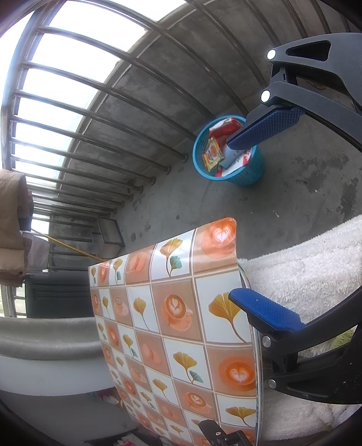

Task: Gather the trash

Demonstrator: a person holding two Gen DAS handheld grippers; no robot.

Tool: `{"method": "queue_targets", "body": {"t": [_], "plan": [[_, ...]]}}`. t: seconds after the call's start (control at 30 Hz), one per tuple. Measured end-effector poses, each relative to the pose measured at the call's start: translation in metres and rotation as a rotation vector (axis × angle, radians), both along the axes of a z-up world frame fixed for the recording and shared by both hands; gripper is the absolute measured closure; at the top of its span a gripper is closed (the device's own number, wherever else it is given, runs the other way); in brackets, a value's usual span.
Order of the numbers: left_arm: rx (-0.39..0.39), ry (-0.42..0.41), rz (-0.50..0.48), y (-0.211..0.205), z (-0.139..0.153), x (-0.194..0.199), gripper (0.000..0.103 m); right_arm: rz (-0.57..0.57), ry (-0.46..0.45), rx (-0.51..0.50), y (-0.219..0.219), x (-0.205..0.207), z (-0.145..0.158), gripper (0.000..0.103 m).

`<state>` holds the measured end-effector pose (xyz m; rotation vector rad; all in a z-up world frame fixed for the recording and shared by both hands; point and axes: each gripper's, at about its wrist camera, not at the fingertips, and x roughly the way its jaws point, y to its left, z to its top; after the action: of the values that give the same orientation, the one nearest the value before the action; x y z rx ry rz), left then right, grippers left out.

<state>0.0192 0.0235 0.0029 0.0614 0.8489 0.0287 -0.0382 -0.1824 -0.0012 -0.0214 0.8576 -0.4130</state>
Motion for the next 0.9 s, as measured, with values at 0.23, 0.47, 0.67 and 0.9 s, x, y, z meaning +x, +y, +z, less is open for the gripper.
{"method": "queue_targets", "body": {"t": [0.23,0.47,0.67,0.9], "plan": [[0.001,0.0,-0.001,0.0002,-0.0003,-0.0001,0.005,0.0,-0.001,0.0,-0.0001,0.0007,-0.0001,0.008],[0.0,0.0,0.0,0.0004,-0.0006,0.0002,0.005,0.0,-0.001,0.001,0.0004,0.0001,-0.0005,0.008],[0.0,-0.001,-0.001,0.0009,-0.0004,0.0002,0.005,0.004,-0.003,-0.003,0.0043,0.0051,0.0021,0.008],[0.0,0.0,-0.002,0.0019,-0.0003,0.0009,0.005,0.004,-0.005,-0.003,0.0078,0.0079,0.0037,0.008]]}}
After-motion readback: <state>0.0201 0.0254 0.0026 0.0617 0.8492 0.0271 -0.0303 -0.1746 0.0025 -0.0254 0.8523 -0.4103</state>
